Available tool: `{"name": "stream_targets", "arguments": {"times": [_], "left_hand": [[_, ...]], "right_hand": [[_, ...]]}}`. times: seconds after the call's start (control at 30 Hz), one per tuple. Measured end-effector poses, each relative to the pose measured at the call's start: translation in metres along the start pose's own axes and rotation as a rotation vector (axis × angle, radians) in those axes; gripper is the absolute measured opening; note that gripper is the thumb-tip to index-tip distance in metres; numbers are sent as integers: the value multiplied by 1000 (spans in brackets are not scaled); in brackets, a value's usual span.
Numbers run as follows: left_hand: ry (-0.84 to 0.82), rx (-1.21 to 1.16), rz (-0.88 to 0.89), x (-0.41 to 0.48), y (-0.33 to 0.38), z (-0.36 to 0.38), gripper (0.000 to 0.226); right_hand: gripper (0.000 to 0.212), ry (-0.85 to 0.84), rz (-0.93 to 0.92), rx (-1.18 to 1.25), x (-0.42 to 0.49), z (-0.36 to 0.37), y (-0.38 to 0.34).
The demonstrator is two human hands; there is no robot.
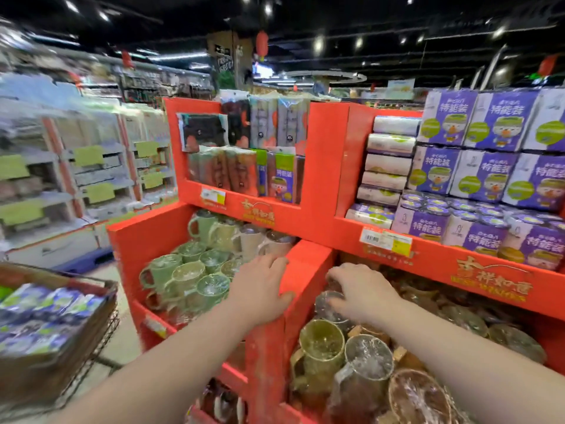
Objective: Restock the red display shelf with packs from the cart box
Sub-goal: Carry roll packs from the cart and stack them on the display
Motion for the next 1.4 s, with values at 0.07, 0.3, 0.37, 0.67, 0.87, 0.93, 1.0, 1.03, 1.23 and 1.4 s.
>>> {"name": "stream_targets", "arguments": {"times": [0.07,0.3,0.37,0.67,0.87,0.93,1.0,1.03,1.23,1.4], "left_hand": [[-28,-5,-72,-32,-33,1,66],[-198,16,-319,-189,-166,25,62],[-238,30,-383,-235,-196,30,59],[-367,-26,-621,-389,-289,55,57],[-361,-38,-733,-429,-332,51,58],[-365,-29,-775,-433,-353,46,60],[-357,-7,-811,-432,-376,40,60],[-347,9,-825,-429,-389,36,59],[-339,70,-868,-386,-464,18,57],[-289,89,-881,-341,-521,9,55]], "right_hand": [[43,29,-35,8,5,-9,-37],[41,63,-219,45,6,-16,-209],[39,70,-266,61,2,-14,-258],[46,-27,-478,140,-13,26,-425],[39,-163,-596,94,-4,82,-495],[36,-222,-627,64,2,106,-515],[37,-272,-659,43,11,128,-534],[37,-297,-678,33,17,138,-542],[37,-412,-741,-7,66,186,-576],[39,-459,-781,-83,116,206,-593]]}}
Point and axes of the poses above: each hand's wrist, its own x-axis towards the middle knuckle, its own z-axis out of the palm, y = z × x, the point moved 7 cm from there along x, towards the middle knuckle, and after that the axes turned 5 degrees about -y, right-handed, at the moved point
